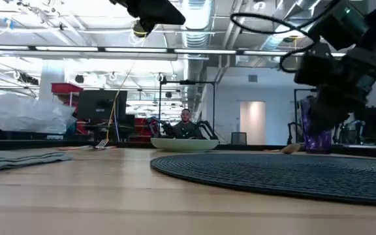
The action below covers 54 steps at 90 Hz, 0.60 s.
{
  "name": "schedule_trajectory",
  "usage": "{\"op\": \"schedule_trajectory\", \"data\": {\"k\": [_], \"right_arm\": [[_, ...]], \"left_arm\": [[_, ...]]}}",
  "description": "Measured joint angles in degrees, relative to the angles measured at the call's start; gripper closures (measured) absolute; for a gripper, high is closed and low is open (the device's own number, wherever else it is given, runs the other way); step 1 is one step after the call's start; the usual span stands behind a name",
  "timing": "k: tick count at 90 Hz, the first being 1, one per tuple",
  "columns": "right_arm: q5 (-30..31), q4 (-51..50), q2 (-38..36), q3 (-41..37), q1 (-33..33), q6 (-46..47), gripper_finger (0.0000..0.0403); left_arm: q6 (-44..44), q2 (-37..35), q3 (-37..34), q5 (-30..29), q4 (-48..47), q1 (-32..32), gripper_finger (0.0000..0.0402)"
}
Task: Set table place
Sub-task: Move the blue placemat to the center
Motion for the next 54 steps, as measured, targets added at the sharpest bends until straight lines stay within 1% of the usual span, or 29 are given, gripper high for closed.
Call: {"op": "schedule_trajectory", "data": {"k": [4,7,11,21,37,54], "right_arm": [[-3.1,-3.3,0.7,0.0,-0.1,1.6,0.0403],[-4.1,-5.9,0.8,-0.1,0.1,2.4,0.0403],[-4.5,-7.6,0.7,-0.2,0.6,3.3,0.0403],[-4.7,-8.0,-0.2,0.0,0.8,3.9,0.0403],[-4.9,-4.6,0.0,0.0,-0.9,2.5,0.0403],[-6.2,-0.8,3.0,0.0,-2.2,1.5,0.0403]], "left_arm": [[0.2,0.0,0.0,0.0,-0.1,-0.1,0.0401],[0.4,0.0,0.0,0.0,-0.1,-0.2,0.0401],[1.0,0.0,0.0,0.0,-0.2,-0.2,0.0401],[1.6,0.0,0.0,0.0,-0.1,-0.2,0.0401],[1.7,0.0,0.0,0.0,0.3,-0.1,0.0401],[0.5,0.0,0.0,0.0,0.3,-0.6,0.0401]]}}
